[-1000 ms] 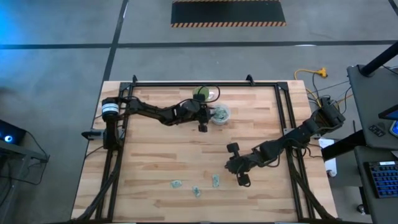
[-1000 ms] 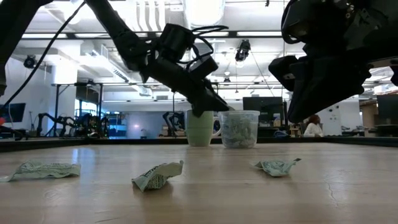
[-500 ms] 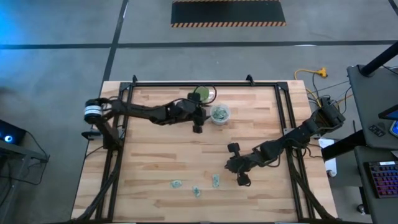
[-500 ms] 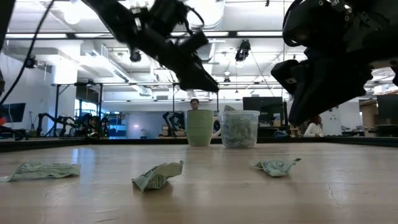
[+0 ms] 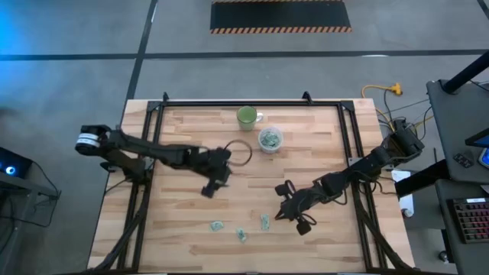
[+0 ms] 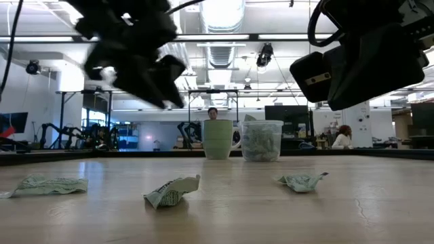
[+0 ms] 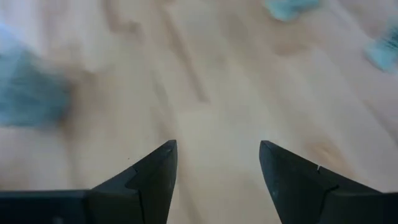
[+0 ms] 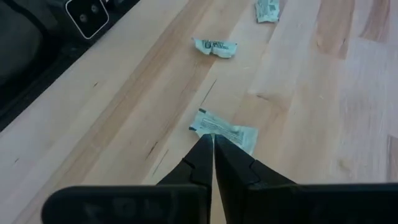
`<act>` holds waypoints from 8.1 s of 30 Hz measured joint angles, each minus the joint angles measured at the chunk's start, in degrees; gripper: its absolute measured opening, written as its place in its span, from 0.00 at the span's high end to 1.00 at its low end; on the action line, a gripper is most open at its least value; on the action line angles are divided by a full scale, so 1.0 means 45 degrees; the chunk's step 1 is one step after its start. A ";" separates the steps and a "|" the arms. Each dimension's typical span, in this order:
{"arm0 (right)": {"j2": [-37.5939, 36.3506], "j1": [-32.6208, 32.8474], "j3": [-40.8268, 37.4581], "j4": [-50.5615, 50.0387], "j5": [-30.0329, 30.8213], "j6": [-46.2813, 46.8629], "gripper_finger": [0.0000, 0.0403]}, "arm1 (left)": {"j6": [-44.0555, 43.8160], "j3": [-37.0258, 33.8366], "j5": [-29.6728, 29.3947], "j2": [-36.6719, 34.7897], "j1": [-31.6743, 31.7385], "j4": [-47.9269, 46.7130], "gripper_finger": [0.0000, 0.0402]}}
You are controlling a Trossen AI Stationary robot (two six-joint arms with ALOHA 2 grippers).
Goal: Pick and place Stevia / Truvia into bins
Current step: Put the stevia packet into the transparent container
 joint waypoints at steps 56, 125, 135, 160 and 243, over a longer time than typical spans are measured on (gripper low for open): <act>0.3741 -0.0442 0.1193 0.1903 -0.0228 0.0770 0.53 | -0.3649 -0.2515 0.0003 -0.1163 -0.3203 0.1068 0.47; -0.0359 -0.5776 0.1644 -0.1487 0.8705 -0.2513 0.98 | -0.2370 -0.2544 -0.0164 -0.1149 -0.3169 0.1265 0.47; -0.0333 -0.7548 0.1637 -0.2485 0.6545 -0.1976 0.98 | -0.2161 -0.2520 -0.0183 -0.1149 -0.3159 0.1338 0.47; 0.0865 -0.8170 0.2491 -0.3665 0.5542 -0.1768 0.98 | -0.2199 -0.2525 -0.0193 -0.1153 -0.3159 0.1364 0.47; -0.1671 -0.2409 0.4136 -0.8759 0.5535 -0.0480 0.79 | 0.2801 -0.2118 -0.7283 0.2290 -0.3492 0.6784 0.98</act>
